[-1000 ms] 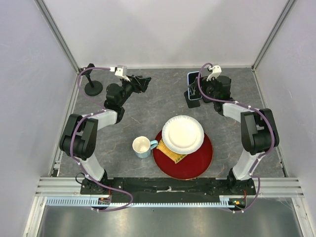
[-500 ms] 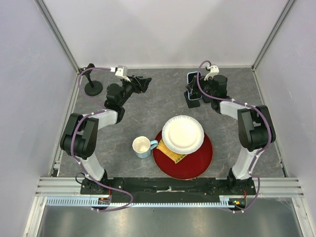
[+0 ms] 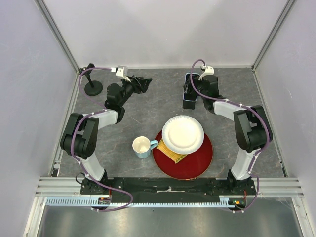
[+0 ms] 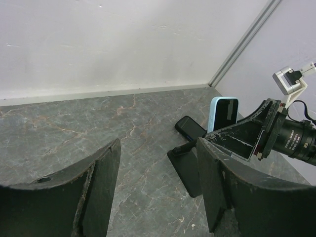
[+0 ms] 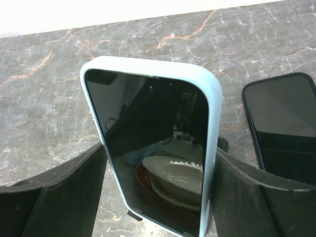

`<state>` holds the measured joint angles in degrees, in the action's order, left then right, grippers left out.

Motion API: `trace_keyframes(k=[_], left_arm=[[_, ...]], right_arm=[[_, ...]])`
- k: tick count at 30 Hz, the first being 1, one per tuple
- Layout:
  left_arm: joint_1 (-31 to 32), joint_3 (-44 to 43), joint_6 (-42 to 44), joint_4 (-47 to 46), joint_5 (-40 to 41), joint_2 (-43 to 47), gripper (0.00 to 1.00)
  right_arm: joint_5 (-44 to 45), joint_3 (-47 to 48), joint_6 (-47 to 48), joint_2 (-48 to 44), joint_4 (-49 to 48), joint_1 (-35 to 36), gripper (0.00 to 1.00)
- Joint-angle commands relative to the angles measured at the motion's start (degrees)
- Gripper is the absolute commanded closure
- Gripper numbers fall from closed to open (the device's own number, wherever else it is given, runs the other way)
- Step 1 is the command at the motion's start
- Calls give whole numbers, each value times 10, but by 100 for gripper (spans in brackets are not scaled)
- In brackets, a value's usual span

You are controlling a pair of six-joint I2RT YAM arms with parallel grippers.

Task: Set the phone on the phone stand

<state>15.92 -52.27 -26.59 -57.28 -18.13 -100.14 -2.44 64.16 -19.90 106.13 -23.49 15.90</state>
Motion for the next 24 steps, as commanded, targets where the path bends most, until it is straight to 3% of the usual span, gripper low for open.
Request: trace_keyframes(k=[1,9,24], left_arm=[[-1,-20,-10,-20,-3,-1,31],[-1,-20,-11,-21,-7,-1,31],[-1,-24,-12,-13,-7,-4,30]], right_arm=[[21,18,9,-4,16,3,17],[-17,23,73,-3,17,3,2],[10,4,92,-98,39,2,2]])
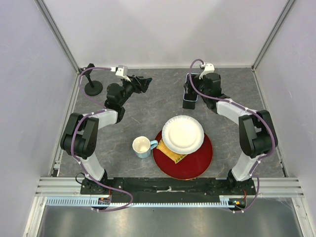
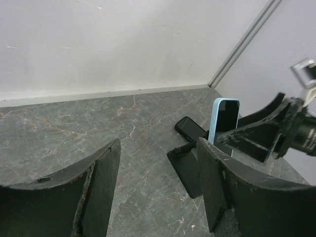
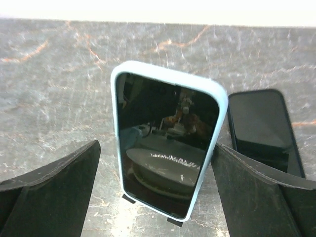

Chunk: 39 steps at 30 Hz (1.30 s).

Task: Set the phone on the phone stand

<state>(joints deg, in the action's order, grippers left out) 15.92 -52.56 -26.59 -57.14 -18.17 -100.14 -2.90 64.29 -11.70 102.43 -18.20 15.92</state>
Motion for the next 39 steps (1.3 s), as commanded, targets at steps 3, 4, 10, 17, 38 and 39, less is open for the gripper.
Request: trace_keyframes(k=[3,4,10,17,38,39], left_arm=[[-1,-22,-12,-12,-6,-4,31],[-1,-22,-12,-10,-5,-4,31],[-2,-39,-11,54,54,1,35],[-1,-48,-31,174,131,48,43],[-101,5,-182,699,289,373,19],[-126,-1,-193,700,276,369,18]], right_arm=[[48,-1,10,-86,4,2,2],[64,0,10,-92,13,2,2],[283,9,23,-163,92,16,2],[276,13,75,-179,56,102,2],[25,-18,266,-222,77,136,2],[38,-26,280,-226,75,136,2]])
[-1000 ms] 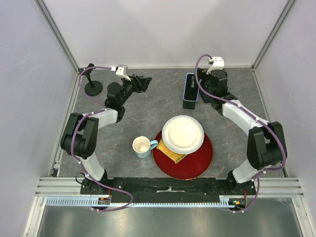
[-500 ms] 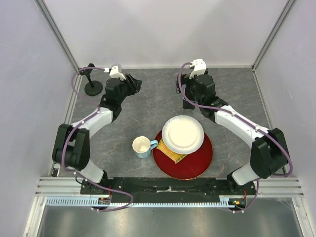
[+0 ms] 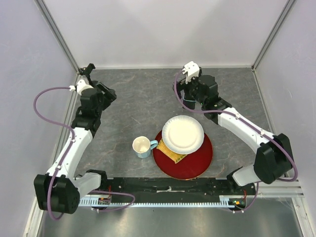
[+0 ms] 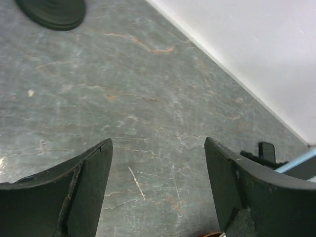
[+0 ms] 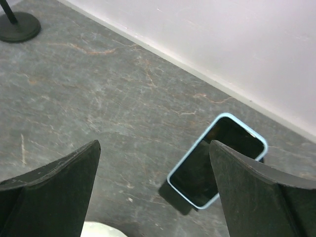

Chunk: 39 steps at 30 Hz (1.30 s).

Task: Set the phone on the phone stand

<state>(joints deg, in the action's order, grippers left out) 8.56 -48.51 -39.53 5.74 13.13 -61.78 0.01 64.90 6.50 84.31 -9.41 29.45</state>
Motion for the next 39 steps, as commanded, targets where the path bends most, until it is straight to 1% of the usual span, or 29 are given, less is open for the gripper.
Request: trace_keyframes(k=[1,2,3,4,5,6,7,8,9,10,12,13,15,17,19,20,21,23,24,25,26,29,31,34,35,36,37,39], left_arm=[[-63,-45,-84,67,-42,-20,15],[-74,-45,-100,50,-42,-23,14],[-102,-41,-120,38,-39,-24,13],[-115,-36,-164,23,-39,-26,12],[-130,-16,-184,-3,-41,-30,12],[-152,-1,-201,-74,-37,-33,12],[-160,13,-248,-111,-35,-39,12],[-176,31,-275,-138,-34,-53,12],[-181,37,-298,-192,-41,-66,12],[-186,38,-319,-213,-42,-78,12],[-188,10,-305,-244,-44,-123,12],[-188,-23,-287,-241,-45,-139,13],[-190,-50,-288,-229,-55,-186,15],[-191,-56,-304,-249,-48,-207,18],[-193,-55,-309,-298,-42,-237,25],[-196,-55,-310,-303,-34,-245,26],[-198,-56,-320,-306,-27,-263,26],[-206,-49,-328,-349,-15,-286,25],[-210,-48,-332,-370,-20,-298,22],[-218,-53,-338,-411,-27,-329,20],[-221,-57,-343,-431,-46,-344,19],[-220,-72,-358,-504,-60,-392,18],[-221,-81,-356,-525,-55,-412,19],[-221,-91,-326,-529,-7,-415,21],[-222,-96,-305,-526,-5,-416,21],[-223,-110,-302,-523,-4,-418,21],[-225,-116,-303,-523,-13,-422,21],[-228,-127,-314,-554,-27,-438,21]], right_arm=[[10,-38,106,-49,-14,1,2],[9,-47,112,-56,-16,1,2],[7,-49,117,-58,-17,1,2],[4,-50,118,-61,-18,1,2],[2,-52,117,-66,-22,1,2],[-14,-54,113,-70,-24,1,2],[-21,-56,111,-75,-26,2,2],[-33,-64,110,-85,-38,1,2],[-40,-70,108,-90,-47,1,2],[-45,-79,106,-93,-55,1,2],[-53,-87,102,-102,-78,1,2],[-57,-94,100,-104,-84,1,2],[-66,-98,98,-105,-99,2,2],[-71,-101,93,-109,-106,1,2],[-82,-102,88,-114,-110,1,2],[-87,-103,86,-115,-111,1,2],[-91,-103,85,-118,-112,1,2],[-102,-103,82,-119,-114,1,2],[-104,-105,83,-119,-117,1,2],[-107,-108,81,-121,-123,1,2],[-107,-110,81,-122,-126,1,2],[-108,-123,84,-130,-141,1,2],[-108,-131,84,-137,-152,1,2],[-111,-138,84,-144,-160,1,2],[-114,-139,83,-146,-163,1,2],[-117,-142,82,-147,-168,1,2],[-120,-143,81,-147,-170,1,2],[-123,-146,82,-146,-176,1,2]])
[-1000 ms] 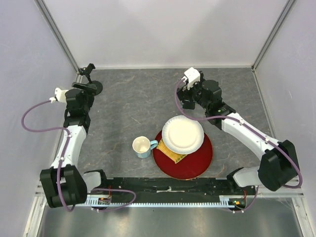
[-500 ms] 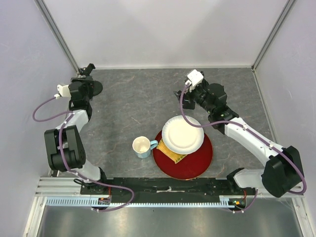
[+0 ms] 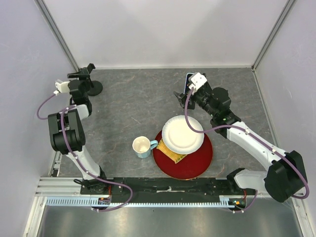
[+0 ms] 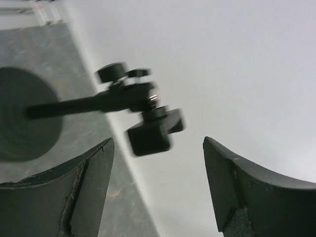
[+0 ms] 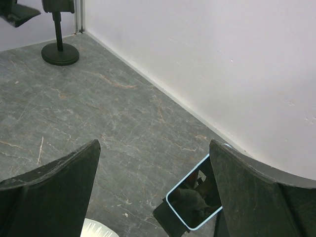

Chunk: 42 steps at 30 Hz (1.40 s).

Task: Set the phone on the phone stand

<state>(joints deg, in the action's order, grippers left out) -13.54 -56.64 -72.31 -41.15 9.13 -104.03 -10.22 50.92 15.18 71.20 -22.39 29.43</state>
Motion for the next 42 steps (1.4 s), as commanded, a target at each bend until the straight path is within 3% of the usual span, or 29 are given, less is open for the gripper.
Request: trace_keyframes(k=[1,6,22,37,42], left_arm=[[-10,-53,13,-90,2,-21,21],[-8,-97,-5,-43,-7,-47,20],[-3,-88,-24,22,7,-58,21],[8,-124,-27,28,5,-90,37],[11,-134,-26,19,0,-95,54]], right_arm=[[-21,-6,-5,-13,-48,1,2],[-16,-1,-2,-7,-39,1,2],[-2,-7,6,1,-51,1,2],[-5,-24,-1,-2,-81,-4,2],[-6,-30,-6,-4,-92,-9,2]])
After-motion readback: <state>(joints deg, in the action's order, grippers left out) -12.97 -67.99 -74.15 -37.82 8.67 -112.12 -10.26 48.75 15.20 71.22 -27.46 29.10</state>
